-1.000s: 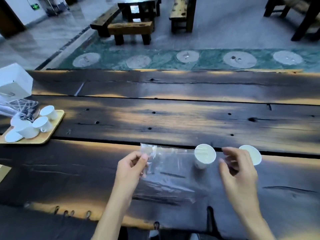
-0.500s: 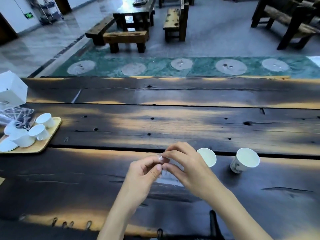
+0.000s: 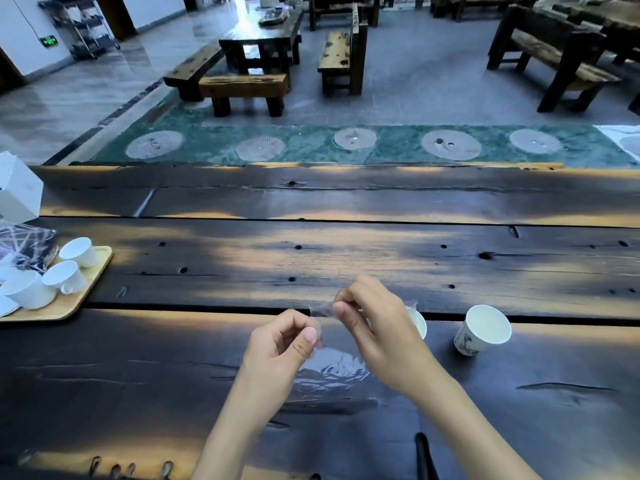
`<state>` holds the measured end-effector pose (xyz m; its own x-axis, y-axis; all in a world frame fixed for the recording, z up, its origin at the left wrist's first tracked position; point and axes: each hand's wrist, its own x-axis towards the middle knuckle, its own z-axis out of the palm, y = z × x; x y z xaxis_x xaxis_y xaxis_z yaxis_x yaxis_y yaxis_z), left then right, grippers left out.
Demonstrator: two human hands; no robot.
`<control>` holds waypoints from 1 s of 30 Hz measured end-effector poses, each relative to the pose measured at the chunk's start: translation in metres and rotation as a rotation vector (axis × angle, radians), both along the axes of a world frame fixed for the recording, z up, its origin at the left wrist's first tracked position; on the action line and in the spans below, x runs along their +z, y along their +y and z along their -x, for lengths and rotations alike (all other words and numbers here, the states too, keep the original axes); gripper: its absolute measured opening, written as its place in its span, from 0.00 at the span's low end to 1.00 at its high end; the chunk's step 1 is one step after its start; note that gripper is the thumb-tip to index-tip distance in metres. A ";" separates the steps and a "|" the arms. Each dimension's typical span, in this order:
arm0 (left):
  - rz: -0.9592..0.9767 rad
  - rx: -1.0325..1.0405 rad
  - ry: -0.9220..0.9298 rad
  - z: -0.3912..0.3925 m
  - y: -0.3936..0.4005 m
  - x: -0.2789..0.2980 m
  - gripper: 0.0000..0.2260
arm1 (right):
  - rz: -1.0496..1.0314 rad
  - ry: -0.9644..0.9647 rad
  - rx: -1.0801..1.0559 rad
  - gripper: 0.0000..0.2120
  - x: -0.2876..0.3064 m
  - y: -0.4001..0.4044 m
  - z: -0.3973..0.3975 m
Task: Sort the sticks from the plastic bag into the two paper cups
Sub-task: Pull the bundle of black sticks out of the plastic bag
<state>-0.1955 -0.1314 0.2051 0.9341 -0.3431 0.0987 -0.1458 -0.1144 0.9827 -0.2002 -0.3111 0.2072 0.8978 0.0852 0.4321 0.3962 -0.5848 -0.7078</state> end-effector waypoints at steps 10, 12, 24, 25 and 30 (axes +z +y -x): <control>-0.074 0.047 -0.047 0.002 -0.010 0.013 0.06 | 0.072 0.070 0.138 0.09 0.020 0.007 0.002; -0.038 0.080 -0.059 0.001 -0.008 0.013 0.05 | 0.021 0.010 0.043 0.11 0.024 -0.004 -0.001; 0.337 0.149 0.130 -0.007 0.011 0.022 0.10 | -0.653 0.486 -0.037 0.36 -0.051 -0.101 0.015; 0.373 0.163 0.158 -0.008 0.011 0.022 0.10 | -0.660 0.482 -0.035 0.33 -0.052 -0.096 0.017; 0.478 0.280 0.280 -0.011 0.016 0.016 0.08 | -0.734 0.410 -0.070 0.18 -0.052 -0.077 0.026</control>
<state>-0.1843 -0.1151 0.2209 0.9949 -0.0596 -0.0814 0.0972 0.3517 0.9311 -0.2262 -0.3885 0.1550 0.9884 -0.1520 -0.0054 0.0047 0.0658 -0.9978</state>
